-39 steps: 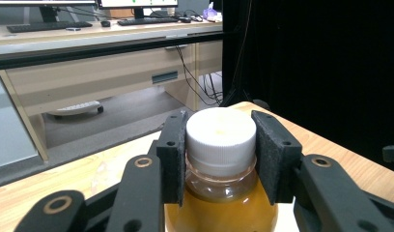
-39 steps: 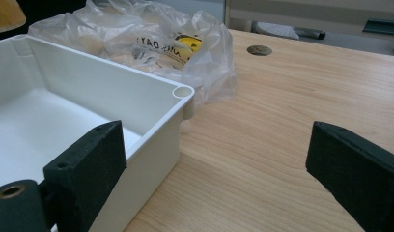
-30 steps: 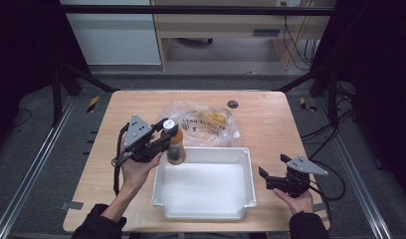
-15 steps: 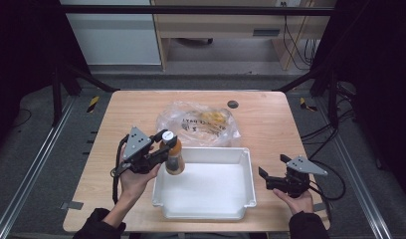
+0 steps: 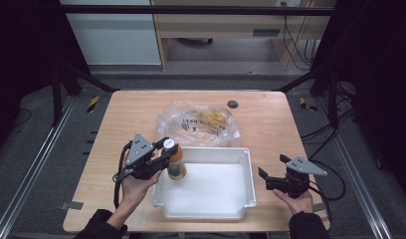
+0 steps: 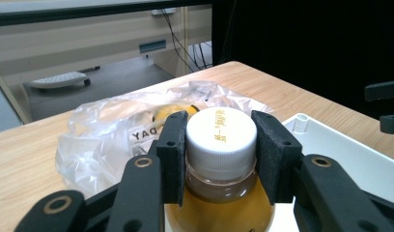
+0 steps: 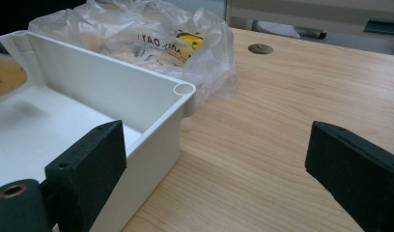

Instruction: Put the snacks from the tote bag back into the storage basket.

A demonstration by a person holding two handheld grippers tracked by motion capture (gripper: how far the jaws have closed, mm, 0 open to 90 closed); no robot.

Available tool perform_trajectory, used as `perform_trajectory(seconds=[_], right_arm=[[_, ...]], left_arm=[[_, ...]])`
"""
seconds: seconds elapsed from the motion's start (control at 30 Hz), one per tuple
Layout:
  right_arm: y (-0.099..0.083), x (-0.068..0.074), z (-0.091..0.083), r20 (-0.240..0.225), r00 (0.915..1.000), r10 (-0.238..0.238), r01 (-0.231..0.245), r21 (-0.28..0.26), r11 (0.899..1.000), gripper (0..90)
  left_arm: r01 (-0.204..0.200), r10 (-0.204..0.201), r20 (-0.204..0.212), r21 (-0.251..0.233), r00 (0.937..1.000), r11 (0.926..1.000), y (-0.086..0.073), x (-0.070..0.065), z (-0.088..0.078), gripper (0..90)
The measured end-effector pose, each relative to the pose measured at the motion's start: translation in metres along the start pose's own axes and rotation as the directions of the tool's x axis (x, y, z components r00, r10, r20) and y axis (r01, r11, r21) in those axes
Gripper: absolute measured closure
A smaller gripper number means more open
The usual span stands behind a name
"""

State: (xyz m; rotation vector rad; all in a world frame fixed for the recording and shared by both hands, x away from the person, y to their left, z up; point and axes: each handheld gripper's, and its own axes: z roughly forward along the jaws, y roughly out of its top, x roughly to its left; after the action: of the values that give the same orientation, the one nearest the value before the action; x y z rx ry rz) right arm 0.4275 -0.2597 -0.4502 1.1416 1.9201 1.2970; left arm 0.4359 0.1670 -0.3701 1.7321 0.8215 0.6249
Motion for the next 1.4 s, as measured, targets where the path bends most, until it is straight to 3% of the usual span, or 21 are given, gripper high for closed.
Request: perform_trajectory(seconds=[0.83, 1.4], right_arm=[[0.000, 0.000, -0.001, -0.002, 1.0000, 0.006, -0.006, -0.003, 1.000, 7.6], [0.000, 0.000, -0.001, -0.002, 1.0000, 0.007, -0.007, -0.001, 1.000, 7.7]], left_arm=[[0.002, -0.002, 0.008, 0.070, 1.0000, 0.9975, -0.025, -0.002, -0.002, 59.0], [0.000, 0.001, -0.004, 0.089, 1.0000, 0.9960, -0.031, -0.001, -0.002, 58.9]])
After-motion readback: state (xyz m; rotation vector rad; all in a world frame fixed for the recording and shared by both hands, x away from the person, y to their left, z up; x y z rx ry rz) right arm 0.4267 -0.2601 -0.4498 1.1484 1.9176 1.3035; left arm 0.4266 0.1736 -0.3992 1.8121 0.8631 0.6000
